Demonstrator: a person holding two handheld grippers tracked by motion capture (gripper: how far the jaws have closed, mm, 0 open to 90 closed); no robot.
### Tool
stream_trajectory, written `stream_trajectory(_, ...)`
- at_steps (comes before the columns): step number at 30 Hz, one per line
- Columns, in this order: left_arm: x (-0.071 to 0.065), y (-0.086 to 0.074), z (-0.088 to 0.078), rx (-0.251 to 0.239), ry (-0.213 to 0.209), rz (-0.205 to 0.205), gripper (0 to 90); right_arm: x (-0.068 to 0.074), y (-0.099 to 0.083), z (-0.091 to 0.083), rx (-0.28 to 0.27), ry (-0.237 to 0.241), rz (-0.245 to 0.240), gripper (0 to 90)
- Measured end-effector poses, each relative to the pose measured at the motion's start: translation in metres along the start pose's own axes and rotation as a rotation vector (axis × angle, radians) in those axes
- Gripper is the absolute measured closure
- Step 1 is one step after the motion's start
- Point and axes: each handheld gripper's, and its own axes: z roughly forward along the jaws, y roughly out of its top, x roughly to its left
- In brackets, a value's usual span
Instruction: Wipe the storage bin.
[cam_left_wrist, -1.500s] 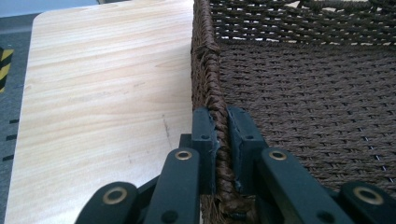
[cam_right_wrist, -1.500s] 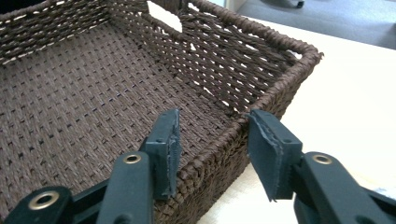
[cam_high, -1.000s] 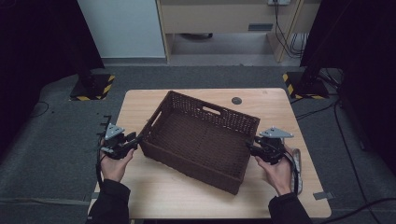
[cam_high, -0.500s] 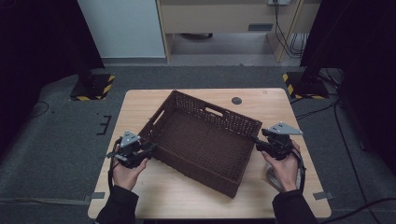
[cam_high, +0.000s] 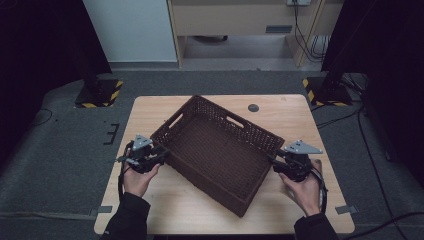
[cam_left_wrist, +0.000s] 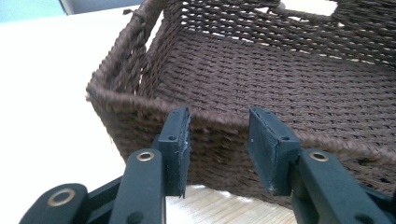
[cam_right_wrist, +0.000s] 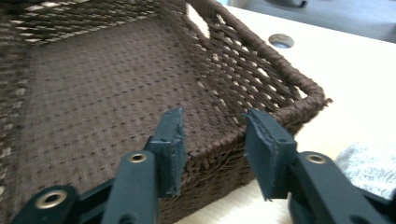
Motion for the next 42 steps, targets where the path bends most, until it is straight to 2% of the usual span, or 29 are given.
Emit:
stream_trajectory(1,0.000,0.000,0.000,0.000,0.000,0.000,56.9,0.000,0.000,0.000,0.000,0.000,0.000,58.4)
stream_trajectory(2,-0.009,-0.001,-0.001,0.011,-0.012,0.024,56.9,-0.002,0.000,-0.002,-0.003,0.011,-0.002,56.1)
stream_trajectory(4,-0.018,-0.002,-0.004,0.018,-0.023,0.053,56.5,-0.007,0.003,-0.002,-0.008,-0.015,-0.016,53.0)
stream_trajectory(5,-0.018,-0.002,-0.004,0.018,-0.023,0.053,55.9,-0.010,0.004,-0.002,-0.016,-0.037,-0.023,52.2)
stream_trajectory(6,-0.025,-0.002,-0.003,0.027,-0.040,0.066,55.6,-0.014,0.006,-0.001,-0.029,-0.050,-0.018,51.1)
stream_trajectory(8,-0.029,-0.003,-0.001,0.029,-0.046,0.073,54.2,-0.022,0.009,0.002,-0.041,-0.068,-0.015,48.4)
stream_trajectory(10,-0.033,-0.006,0.001,0.024,-0.040,0.075,55.6,-0.027,0.010,0.004,-0.045,-0.072,-0.017,47.7)
stream_trajectory(12,-0.030,-0.005,0.002,0.034,-0.043,0.064,54.5,-0.039,0.010,0.010,-0.049,-0.090,-0.025,46.0)
stream_trajectory(13,-0.030,-0.005,0.002,0.034,-0.043,0.064,53.4,-0.039,0.010,0.010,-0.049,-0.090,-0.025,46.0)
stream_trajectory(14,-0.027,-0.004,0.004,0.029,-0.057,0.039,53.8,-0.045,0.008,0.014,-0.054,-0.079,-0.016,45.6)
stream_trajectory(15,-0.027,-0.004,0.004,0.029,-0.057,0.039,53.5,-0.045,0.008,0.014,-0.054,-0.079,-0.016,45.6)
stream_trajectory(16,-0.025,-0.004,0.004,0.033,-0.059,0.041,53.5,-0.047,0.007,0.016,-0.060,-0.058,-0.004,46.6)
stream_trajectory(18,-0.025,-0.002,0.006,0.027,-0.049,0.033,53.6,-0.048,0.005,0.018,-0.072,-0.020,0.010,54.5)
stream_trajectory(22,-0.024,-0.001,0.007,0.022,-0.022,0.035,54.9,-0.041,0.005,0.013,-0.052,-0.020,-0.007,56.6)
stream_trajectory(23,-0.026,-0.001,0.004,0.017,-0.036,0.028,54.1,-0.037,0.004,0.008,-0.052,-0.004,-0.006,66.3)
stream_trajectory(25,-0.028,-0.001,0.002,0.016,-0.040,0.034,53.1,-0.031,0.002,0.002,-0.050,0.010,-0.016,71.9)
stream_trajectory(26,-0.030,-0.001,0.000,0.013,-0.042,0.040,53.1,-0.031,0.002,0.002,-0.050,0.010,-0.016,71.9)
stream_trajectory(27,-0.033,-0.001,-0.001,0.009,-0.051,0.039,52.7,-0.027,0.001,-0.001,-0.045,0.047,-0.014,69.4)
stream_trajectory(28,-0.038,-0.001,-0.001,0.009,-0.065,0.043,51.9,-0.018,0.000,-0.005,-0.026,0.053,-0.028,71.7)
stream_trajectory(29,-0.038,-0.001,-0.001,0.009,-0.065,0.043,51.6,-0.018,0.000,-0.005,-0.026,0.053,-0.028,71.7)
stream_trajectory(30,-0.041,-0.001,0.000,0.016,-0.068,0.050,51.4,-0.014,0.003,-0.006,-0.003,0.060,-0.048,67.5)
stream_trajectory(31,-0.046,-0.002,0.003,0.027,-0.071,0.067,51.2,-0.014,0.005,-0.006,-0.010,0.053,-0.061,63.2)
stream_trajectory(33,-0.048,-0.002,0.004,0.025,-0.062,0.072,51.6,-0.017,0.008,-0.003,-0.046,0.016,-0.074,55.6)
stream_trajectory(34,-0.048,-0.002,0.005,0.025,-0.067,0.066,51.0,-0.020,0.009,0.000,-0.056,-0.010,-0.068,54.0)
stream_trajectory(37,-0.043,-0.001,0.007,0.026,-0.078,0.047,50.8,-0.033,0.010,0.006,-0.063,-0.044,-0.037,51.5)
stream_trajectory(40,-0.042,0.000,0.008,0.023,-0.074,0.044,51.5,-0.040,0.008,0.011,-0.052,-0.049,-0.019,52.0)
stream_trajectory(41,-0.042,0.001,0.010,0.019,-0.054,0.058,51.9,-0.041,0.006,0.016,-0.033,-0.030,-0.012,56.2)
stream_trajectory(42,-0.042,0.001,0.010,0.019,-0.054,0.058,52.3,-0.041,0.004,0.017,-0.041,-0.025,-0.013,56.4)
